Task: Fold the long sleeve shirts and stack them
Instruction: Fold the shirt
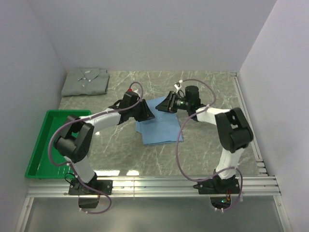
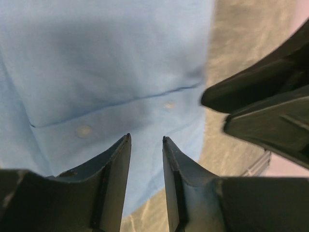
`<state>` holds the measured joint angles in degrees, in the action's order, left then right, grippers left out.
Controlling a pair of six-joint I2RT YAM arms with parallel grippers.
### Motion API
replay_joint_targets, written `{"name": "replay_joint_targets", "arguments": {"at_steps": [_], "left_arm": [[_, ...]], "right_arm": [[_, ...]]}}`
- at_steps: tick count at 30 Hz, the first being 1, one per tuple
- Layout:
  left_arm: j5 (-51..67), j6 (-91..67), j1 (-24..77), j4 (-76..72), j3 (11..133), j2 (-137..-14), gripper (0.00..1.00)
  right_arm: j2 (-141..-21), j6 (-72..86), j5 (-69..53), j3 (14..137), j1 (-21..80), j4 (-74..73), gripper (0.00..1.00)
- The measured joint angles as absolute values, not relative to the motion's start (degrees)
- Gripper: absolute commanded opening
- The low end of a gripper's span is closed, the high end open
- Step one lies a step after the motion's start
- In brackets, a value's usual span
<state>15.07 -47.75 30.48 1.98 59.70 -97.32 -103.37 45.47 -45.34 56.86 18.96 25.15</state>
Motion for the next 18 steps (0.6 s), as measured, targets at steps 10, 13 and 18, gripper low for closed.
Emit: {"name": "replay_joint_targets", "arguments": {"at_steps": [10,13,18], "left_arm": [[18.17,-51.83,28.97,-5.52,55.2,-106.04,0.34],[20.08,-53.32,28.27,-8.97,53.87,-106.67,0.34],[20.69,-53.91,28.08,-10.98,52.95,-106.72,0.35]], "right_arm": [[-118.13,53.15,-45.25,51.7,15.49,36.71,0.4],[-118.08,53.93,-45.3,49.8,12.91,39.99,0.4],[-117.03,54.61,-45.91,48.34,10.35,41.15,0.4]]}}
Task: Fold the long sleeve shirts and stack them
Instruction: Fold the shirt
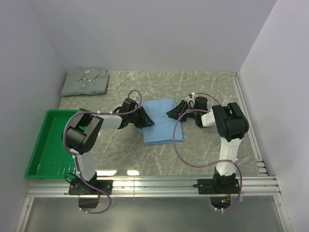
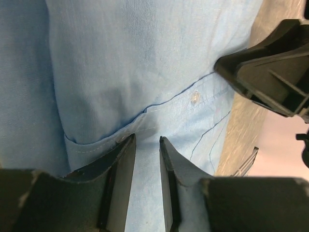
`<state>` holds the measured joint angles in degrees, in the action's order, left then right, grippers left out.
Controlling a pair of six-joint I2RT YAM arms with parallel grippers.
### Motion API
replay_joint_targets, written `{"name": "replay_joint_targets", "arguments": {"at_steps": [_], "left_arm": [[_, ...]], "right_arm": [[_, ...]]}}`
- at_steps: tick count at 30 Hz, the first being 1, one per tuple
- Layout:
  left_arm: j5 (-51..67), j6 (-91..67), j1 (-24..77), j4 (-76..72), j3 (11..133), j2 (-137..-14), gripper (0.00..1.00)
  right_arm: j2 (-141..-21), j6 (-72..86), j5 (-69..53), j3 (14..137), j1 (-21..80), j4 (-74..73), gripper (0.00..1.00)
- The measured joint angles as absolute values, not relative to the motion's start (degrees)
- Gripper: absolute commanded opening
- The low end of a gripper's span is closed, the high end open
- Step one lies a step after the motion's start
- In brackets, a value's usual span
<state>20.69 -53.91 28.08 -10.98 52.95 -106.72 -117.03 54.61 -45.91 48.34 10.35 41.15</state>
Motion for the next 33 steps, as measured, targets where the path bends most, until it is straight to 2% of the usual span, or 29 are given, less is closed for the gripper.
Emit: {"name": "replay_joint_targets", "arguments": {"at_steps": [5,11,19,24,33], "left_arm": [[20.64,-53.87,28.05,-10.94,52.95,-106.63,0.35],[20.47,-53.78,28.05,-10.48,53.17,-106.54,0.35],[20.23,-53.8,28.05,-10.24,53.17,-106.45,0.35],[20.23,-53.91,28.05,-10.35,53.04,-106.45,0.35],[20.08,-54.57,27.99,-13.67,50.06,-105.3,0.35]], "right_arm": [[-114.06,54.17,-44.71,49.93,11.05,39.13,0.4],[-114.43,55.11,-43.92,59.64,15.49,38.7,0.4],[-125.62,57.45,-41.78,70.98,18.17,38.26,0.4],[-129.71,57.69,-39.22,71.77,16.67,33.5,0.39],[-129.73,62.83,-37.1,69.43,10.46,35.16,0.38]]}}
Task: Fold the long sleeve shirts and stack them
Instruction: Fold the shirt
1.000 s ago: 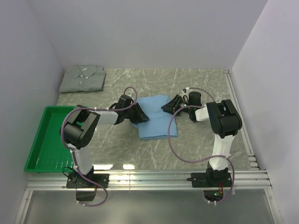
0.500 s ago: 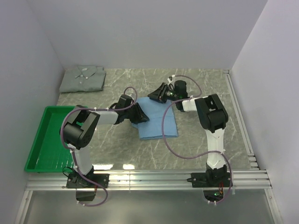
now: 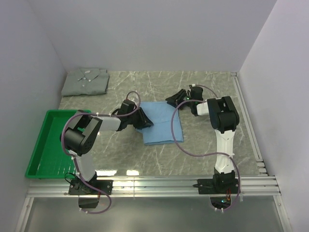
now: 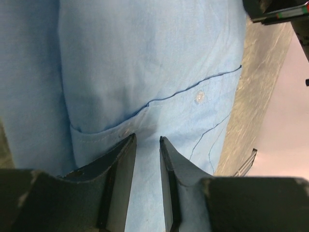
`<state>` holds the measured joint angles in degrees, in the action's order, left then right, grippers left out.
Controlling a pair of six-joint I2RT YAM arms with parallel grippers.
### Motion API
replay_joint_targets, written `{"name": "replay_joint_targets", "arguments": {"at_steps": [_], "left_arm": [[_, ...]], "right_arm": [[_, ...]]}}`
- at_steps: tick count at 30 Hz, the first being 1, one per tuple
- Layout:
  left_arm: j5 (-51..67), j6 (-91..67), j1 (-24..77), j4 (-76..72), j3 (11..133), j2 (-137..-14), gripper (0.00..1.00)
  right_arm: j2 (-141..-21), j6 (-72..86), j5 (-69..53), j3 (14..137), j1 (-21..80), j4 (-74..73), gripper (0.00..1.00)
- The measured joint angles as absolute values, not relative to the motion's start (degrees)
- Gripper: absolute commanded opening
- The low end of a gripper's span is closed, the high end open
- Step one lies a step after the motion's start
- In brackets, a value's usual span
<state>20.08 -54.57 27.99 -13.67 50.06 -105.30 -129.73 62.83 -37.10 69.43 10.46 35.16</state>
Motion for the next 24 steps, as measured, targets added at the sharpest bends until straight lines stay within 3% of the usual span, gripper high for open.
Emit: {"name": "replay_joint_targets", "arguments": {"at_steps": [8,13,18,24], "left_arm": [[19.27,-54.39,27.94,-11.2,49.47,-102.94,0.46],[17.45,-53.1,27.94,-4.8,51.51,-100.44,0.52],[14.06,-51.27,27.66,1.02,57.36,-98.04,0.51],[11.62,-49.84,26.11,2.42,66.78,-99.09,0.48]], "right_arm": [[-128.03,61.71,-36.53,68.58,7.05,32.71,0.38],[-117.95,58.65,-37.58,63.05,6.59,28.6,0.38],[-103.07,55.92,-41.78,55.11,7.16,27.33,0.38],[-93.23,46.78,-46.19,47.46,13.04,18.76,0.38]]}}
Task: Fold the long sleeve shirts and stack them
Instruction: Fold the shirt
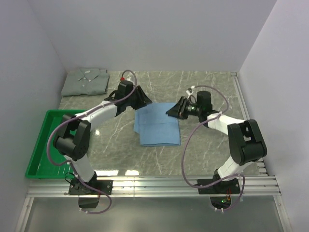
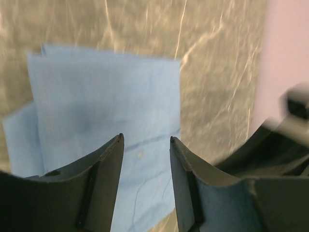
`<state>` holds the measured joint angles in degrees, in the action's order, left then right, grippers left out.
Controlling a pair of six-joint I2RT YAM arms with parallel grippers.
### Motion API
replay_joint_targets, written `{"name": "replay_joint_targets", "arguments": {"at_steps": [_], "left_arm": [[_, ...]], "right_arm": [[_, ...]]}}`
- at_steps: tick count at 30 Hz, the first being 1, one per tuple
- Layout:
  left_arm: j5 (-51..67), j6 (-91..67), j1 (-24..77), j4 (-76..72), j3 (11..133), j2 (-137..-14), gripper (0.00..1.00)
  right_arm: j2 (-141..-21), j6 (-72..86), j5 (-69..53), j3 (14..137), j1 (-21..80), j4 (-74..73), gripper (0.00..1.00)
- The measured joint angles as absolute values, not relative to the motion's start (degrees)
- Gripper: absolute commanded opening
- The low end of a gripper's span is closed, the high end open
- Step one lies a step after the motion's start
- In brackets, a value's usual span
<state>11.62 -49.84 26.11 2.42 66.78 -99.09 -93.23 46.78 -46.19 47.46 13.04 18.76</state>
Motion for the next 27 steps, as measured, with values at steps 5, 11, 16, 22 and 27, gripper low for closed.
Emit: {"name": "replay_joint_targets", "arguments": {"at_steps": [5,11,16,22,27], "left_arm": [[10.15,-48.97,24.95,1.93,72.49,-105.69,0.45],[9.23,-48.69,24.82,1.72,74.72,-116.6,0.42],[9.54,-48.71,24.67,0.21,76.23,-118.76,0.42],[9.82,-48.05,24.45,-0.58,77.58,-119.94,0.47],[7.66,-47.24,24.45,-0.51,75.33,-116.2,0.61]], "right_arm": [[-92.86,41.21,-48.56,40.38,19.31,14.04,0.38],[-100.6,41.1,-50.65,35.29,19.66,15.62,0.38],[-103.53,40.66,-53.76,36.86,19.44,14.22,0.39],[-102.87,38.35,-54.02,37.71,19.38,11.07,0.38],[-94.0,32.4,-45.3,39.68,19.51,-0.3,0.41]]}}
